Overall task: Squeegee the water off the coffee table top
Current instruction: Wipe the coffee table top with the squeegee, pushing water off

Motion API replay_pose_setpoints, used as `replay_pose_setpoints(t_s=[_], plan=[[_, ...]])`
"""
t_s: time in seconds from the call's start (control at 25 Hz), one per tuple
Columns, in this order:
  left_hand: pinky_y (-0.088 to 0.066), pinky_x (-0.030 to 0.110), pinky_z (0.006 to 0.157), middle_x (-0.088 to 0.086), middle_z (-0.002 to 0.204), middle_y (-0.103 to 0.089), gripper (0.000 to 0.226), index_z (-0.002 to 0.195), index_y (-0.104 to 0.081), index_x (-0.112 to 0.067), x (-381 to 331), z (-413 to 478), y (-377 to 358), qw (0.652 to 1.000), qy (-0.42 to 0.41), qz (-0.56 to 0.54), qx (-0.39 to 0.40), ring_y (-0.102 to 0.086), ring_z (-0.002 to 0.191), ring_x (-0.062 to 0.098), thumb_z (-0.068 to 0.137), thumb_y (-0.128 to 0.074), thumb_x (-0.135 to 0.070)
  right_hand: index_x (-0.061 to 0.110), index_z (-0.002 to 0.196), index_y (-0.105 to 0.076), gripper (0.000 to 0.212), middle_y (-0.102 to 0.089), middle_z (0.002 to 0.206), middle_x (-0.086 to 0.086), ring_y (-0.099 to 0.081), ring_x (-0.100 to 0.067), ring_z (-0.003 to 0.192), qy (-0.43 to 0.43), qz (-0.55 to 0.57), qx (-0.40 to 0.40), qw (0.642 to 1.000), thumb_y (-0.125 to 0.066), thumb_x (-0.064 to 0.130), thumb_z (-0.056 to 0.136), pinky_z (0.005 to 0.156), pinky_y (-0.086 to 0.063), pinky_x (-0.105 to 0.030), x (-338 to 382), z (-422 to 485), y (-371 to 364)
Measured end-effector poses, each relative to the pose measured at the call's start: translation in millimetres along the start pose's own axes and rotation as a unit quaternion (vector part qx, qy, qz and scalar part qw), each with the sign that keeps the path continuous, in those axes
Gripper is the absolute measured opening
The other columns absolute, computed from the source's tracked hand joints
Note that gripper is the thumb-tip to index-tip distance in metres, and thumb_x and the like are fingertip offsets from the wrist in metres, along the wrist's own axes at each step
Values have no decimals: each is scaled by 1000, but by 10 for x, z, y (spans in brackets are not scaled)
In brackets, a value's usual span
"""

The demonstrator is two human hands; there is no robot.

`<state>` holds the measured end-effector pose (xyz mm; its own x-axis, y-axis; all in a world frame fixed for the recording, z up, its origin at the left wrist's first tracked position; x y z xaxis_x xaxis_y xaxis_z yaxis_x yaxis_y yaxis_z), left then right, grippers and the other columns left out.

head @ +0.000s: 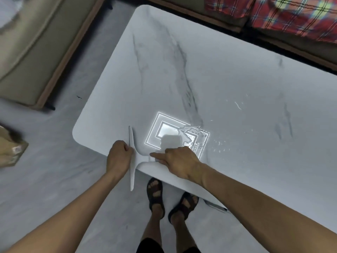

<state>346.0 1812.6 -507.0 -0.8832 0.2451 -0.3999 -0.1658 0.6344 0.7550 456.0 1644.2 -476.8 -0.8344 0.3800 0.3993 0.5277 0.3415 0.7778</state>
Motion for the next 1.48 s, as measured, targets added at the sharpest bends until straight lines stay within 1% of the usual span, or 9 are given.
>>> replay_pose_setpoints(t_s=[0.28, 0.44, 0.52, 0.64, 0.84, 1.0, 1.08, 1.2, 1.48], plan=[[-25, 23, 51, 5, 96, -41, 25, 66, -38, -13, -206, -50, -571, 984, -109, 85, 110, -44, 67, 13, 91, -43, -15, 55, 138, -30, 41, -65, 97, 6, -63, -25, 89, -155, 22, -79, 984, -20, 51, 99, 61, -36, -32, -1187, -751, 78], [-39, 32, 70, 14, 127, -36, 13, 80, -44, -11, -427, -149, -973, 955, -118, 151, 227, -49, 107, 29, 88, -47, -21, 59, 134, -32, 39, -67, 99, 12, -62, -22, 87, -302, 30, -85, 949, -17, 54, 99, 67, -45, -33, -1927, -1663, 98], [-41, 33, 72, 16, 132, -38, 10, 84, -44, -14, -473, -166, -1022, 953, -114, 163, 228, -50, 105, 26, 88, -47, -23, 60, 131, -34, 38, -67, 100, 16, -62, -21, 88, -340, 34, -97, 935, -17, 57, 97, 66, -44, -33, -2044, -1981, 146], [-33, 27, 53, 4, 96, -59, 8, 80, -42, -23, -476, -103, -741, 986, -92, 92, 104, -52, 70, 13, 87, -44, -23, 59, 134, -30, 40, -66, 97, 15, -63, -21, 87, -294, 28, -104, 950, -16, 58, 97, 64, -45, -33, -1785, -1876, 256], [-39, 32, 65, 3, 95, -56, 11, 94, -48, -16, 7, 224, 7, 999, 13, -11, -37, -54, 83, 23, 83, -49, -14, 54, 140, -30, 41, -63, 99, 8, -63, -23, 90, -39, -5, -36, 999, -20, 50, 100, 62, -40, -30, -499, -358, 276], [-36, 34, 59, 1, 83, -55, 14, 91, -43, -16, 496, 502, 424, 997, 59, -31, -45, -54, 79, 28, 79, -47, -10, 48, 143, -32, 42, -63, 109, 3, -60, -25, 102, 46, -26, 3, 999, -21, 46, 102, 71, -36, -30, 275, 714, 205], [-36, 34, 55, 2, 82, -55, 15, 91, -41, -17, 637, 580, 466, 998, 60, -31, -19, -54, 76, 29, 79, -47, -10, 48, 142, -32, 41, -62, 114, 2, -59, -26, 106, 52, -27, 12, 998, -21, 45, 103, 79, -40, -33, 408, 1017, 173], [-36, 33, 57, 6, 90, -57, 19, 93, -39, -16, 629, 625, 350, 999, 27, -6, 31, -54, 76, 29, 81, -52, -9, 50, 141, -33, 41, -64, 116, 3, -60, -26, 107, 26, -22, -4, 999, -22, 48, 102, 75, -35, -31, 286, 1147, 210], [-30, 22, 54, 5, 104, -50, 28, 84, -39, -24, 26, 435, -159, 995, -33, -5, 91, -51, 78, 16, 78, -54, -2, 54, 138, -34, 40, -66, 104, 6, -61, -25, 97, -122, 29, -78, 989, -21, 48, 101, 68, -40, -33, -847, 357, 378]])
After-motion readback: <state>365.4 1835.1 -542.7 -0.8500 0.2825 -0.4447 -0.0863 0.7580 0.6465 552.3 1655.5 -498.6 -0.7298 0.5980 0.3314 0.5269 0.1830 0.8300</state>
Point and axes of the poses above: each hand's wrist, its own z-axis towards the middle knuckle, its own y-axis out of the back of the hand, x = y × z, the point moved 7 cm from there along z, towards the middle knuckle
